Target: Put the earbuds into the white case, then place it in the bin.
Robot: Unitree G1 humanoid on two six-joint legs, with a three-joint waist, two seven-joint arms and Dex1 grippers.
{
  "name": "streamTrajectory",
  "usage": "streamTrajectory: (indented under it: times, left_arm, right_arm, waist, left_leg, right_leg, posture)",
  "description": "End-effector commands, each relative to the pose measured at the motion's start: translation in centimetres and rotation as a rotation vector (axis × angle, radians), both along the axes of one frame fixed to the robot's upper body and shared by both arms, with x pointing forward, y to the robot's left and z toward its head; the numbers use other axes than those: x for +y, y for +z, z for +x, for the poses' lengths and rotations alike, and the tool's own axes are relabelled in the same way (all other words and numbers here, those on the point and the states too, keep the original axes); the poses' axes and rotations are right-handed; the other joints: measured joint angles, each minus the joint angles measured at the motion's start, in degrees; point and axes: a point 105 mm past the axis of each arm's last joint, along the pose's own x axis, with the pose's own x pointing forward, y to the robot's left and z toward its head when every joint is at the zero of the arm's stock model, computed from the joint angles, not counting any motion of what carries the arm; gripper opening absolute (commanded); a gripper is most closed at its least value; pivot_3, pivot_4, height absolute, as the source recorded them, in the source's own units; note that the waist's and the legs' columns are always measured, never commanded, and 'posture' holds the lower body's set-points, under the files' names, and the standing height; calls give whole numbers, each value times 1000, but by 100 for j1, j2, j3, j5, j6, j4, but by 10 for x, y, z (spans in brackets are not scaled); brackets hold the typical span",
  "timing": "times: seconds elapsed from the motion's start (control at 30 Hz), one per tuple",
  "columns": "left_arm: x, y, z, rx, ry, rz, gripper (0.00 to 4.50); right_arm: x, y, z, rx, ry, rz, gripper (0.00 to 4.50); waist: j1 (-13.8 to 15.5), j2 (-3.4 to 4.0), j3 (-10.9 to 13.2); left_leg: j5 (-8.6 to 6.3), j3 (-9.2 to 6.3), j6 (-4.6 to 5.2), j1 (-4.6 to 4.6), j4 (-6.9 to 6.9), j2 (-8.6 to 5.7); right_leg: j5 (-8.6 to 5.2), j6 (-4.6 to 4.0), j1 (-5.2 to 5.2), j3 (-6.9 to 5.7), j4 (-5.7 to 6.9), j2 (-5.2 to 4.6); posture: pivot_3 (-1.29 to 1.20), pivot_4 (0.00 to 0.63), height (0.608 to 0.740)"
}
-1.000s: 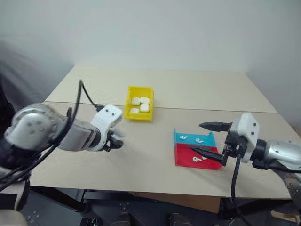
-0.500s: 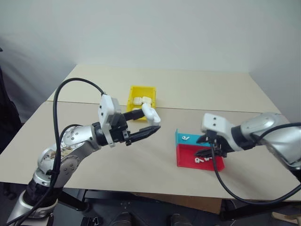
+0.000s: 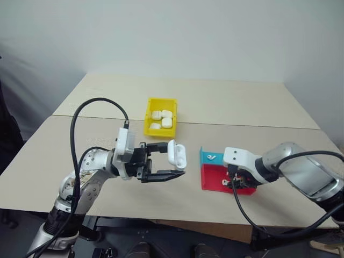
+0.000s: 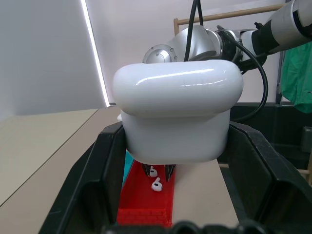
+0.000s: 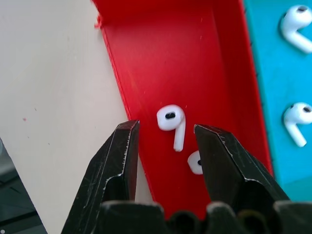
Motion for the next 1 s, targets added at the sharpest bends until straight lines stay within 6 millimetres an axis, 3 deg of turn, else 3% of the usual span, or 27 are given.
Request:
streamTrajectory:
  times: [0.03, 0.7, 0.97, 1.0]
  left_arm:
    - [-2, 7, -9, -45, -16, -13, 2767]
    - [3, 8, -7, -29, 7, -16, 2767]
    - [6, 8, -7, -28, 16, -8, 2767]
    - [6, 7, -8, -29, 16, -5, 2767]
  right_arm:
    - [1, 3, 2, -40, 31, -3, 2233]
    - [8, -13, 24, -68, 50, 12, 2233]
    - [9, -15, 19, -47, 84, 17, 2233]
    - [9, -15, 18, -43, 87, 15, 2049]
  waist:
    - [-15, 0, 0]
    - [-126, 1, 0]
    - [-121, 1, 0]
    - [-121, 1, 0]
  left_leg:
    - [0, 0, 0, 1, 2, 1]
    - [0, -2, 0, 35, 20, 8]
    - [0, -2, 0, 36, 20, 9]
    - [0, -2, 0, 36, 20, 9]
  right_leg:
    - [0, 0, 0, 0, 3, 1]
    - [-4, -2, 17, 8, 42, 10]
    - [-5, -3, 17, 8, 42, 11]
    - [-5, -3, 17, 8, 42, 11]
  posture:
    - [0, 150, 740]
    - [0, 150, 740]
    - [0, 150, 740]
    - [0, 150, 740]
